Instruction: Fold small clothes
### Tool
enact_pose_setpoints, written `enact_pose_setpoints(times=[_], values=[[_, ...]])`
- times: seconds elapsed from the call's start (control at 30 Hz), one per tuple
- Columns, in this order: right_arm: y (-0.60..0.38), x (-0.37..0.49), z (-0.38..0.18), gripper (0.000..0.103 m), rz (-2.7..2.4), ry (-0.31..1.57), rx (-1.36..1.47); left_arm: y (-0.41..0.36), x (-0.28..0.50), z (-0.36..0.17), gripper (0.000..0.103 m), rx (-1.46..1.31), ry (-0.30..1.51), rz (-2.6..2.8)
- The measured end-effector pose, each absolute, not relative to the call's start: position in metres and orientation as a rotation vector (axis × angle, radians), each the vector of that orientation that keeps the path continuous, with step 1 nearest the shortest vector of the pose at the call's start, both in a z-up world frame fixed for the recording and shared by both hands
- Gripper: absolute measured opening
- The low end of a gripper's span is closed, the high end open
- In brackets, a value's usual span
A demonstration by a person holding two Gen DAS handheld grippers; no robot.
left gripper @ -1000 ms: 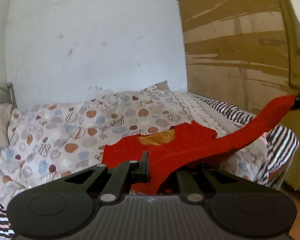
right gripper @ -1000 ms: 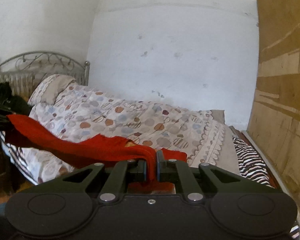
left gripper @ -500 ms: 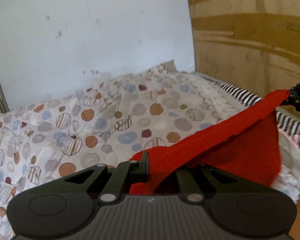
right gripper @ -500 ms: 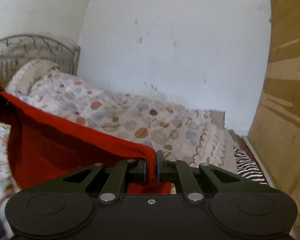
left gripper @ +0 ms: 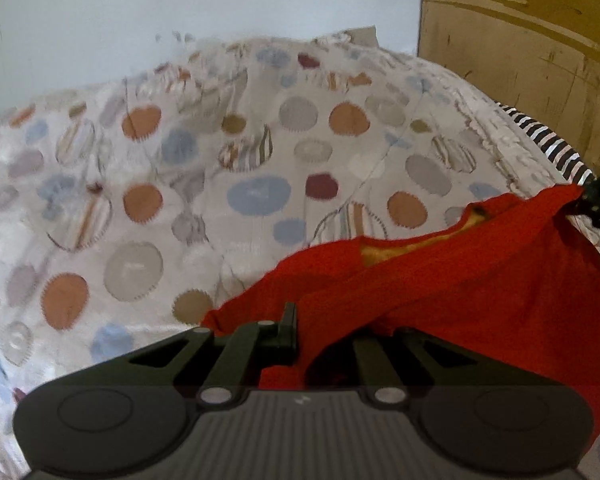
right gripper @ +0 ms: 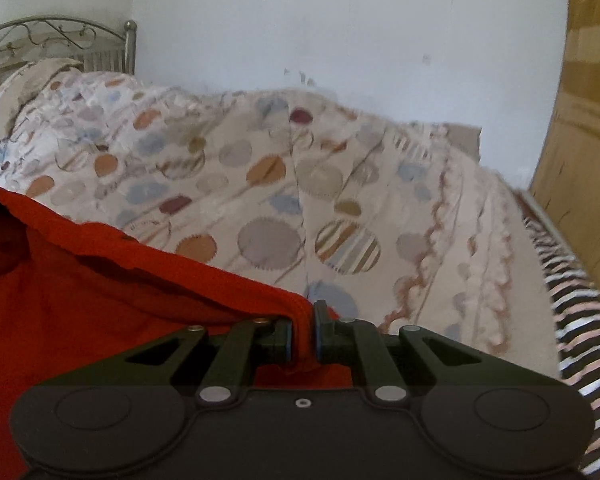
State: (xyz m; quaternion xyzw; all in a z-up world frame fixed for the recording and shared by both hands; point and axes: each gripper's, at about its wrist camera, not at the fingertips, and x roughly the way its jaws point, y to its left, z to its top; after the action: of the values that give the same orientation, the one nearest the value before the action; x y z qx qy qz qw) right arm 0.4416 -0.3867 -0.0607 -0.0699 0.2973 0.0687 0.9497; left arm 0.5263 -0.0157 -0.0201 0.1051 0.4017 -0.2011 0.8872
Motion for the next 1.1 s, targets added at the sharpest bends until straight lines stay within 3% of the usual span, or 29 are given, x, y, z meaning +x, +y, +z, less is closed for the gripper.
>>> enact_pose_setpoints(times=[0.07, 0.13, 0.2, 0.33, 0.4, 0.5, 0.6, 0.87, 0.93, 1.03, 1.1], values=[[-0.388, 0.451, -0.072, 0.012, 0.147, 0.633, -0.119, -0.009, 0.535, -0.025, 0.009, 0.199, 0.869, -0.456], [-0.393, 0.459, -0.078, 0.012, 0.158, 0.670, -0.062, -0.001, 0.542, -0.025, 0.020, 0.175, 0.901, -0.481], [-0.402, 0.463, -0.081, 0.013, 0.162, 0.688, 0.017, 0.009, 0.551, -0.022, 0.038, 0.143, 0.930, -0.503], [-0.413, 0.470, -0.082, 0.013, 0.164, 0.701, 0.103, 0.027, 0.561, -0.008, 0.046, 0.071, 0.940, -0.527], [-0.411, 0.473, -0.082, 0.013, 0.159, 0.704, 0.093, 0.031, 0.561, -0.002, 0.059, 0.053, 0.938, -0.530], [-0.408, 0.476, -0.082, 0.013, 0.155, 0.712, 0.084, 0.035, 0.562, 0.003, 0.066, 0.049, 0.942, -0.535], [-0.408, 0.478, -0.082, 0.013, 0.147, 0.717, 0.084, 0.039, 0.561, 0.004, 0.084, 0.048, 0.944, -0.518], [-0.415, 0.481, -0.085, 0.014, 0.132, 0.742, 0.103, 0.089, 0.572, 0.019, 0.092, -0.133, 0.895, -0.376], [-0.414, 0.480, -0.084, 0.016, 0.131, 0.735, 0.095, 0.094, 0.568, 0.020, 0.098, -0.135, 0.875, -0.364], [-0.416, 0.479, -0.082, 0.033, 0.110, 0.727, 0.098, 0.092, 0.548, 0.017, 0.102, -0.110, 0.835, -0.361], [-0.423, 0.475, -0.080, 0.038, 0.111, 0.721, 0.131, 0.088, 0.531, 0.009, 0.102, -0.104, 0.826, -0.403]])
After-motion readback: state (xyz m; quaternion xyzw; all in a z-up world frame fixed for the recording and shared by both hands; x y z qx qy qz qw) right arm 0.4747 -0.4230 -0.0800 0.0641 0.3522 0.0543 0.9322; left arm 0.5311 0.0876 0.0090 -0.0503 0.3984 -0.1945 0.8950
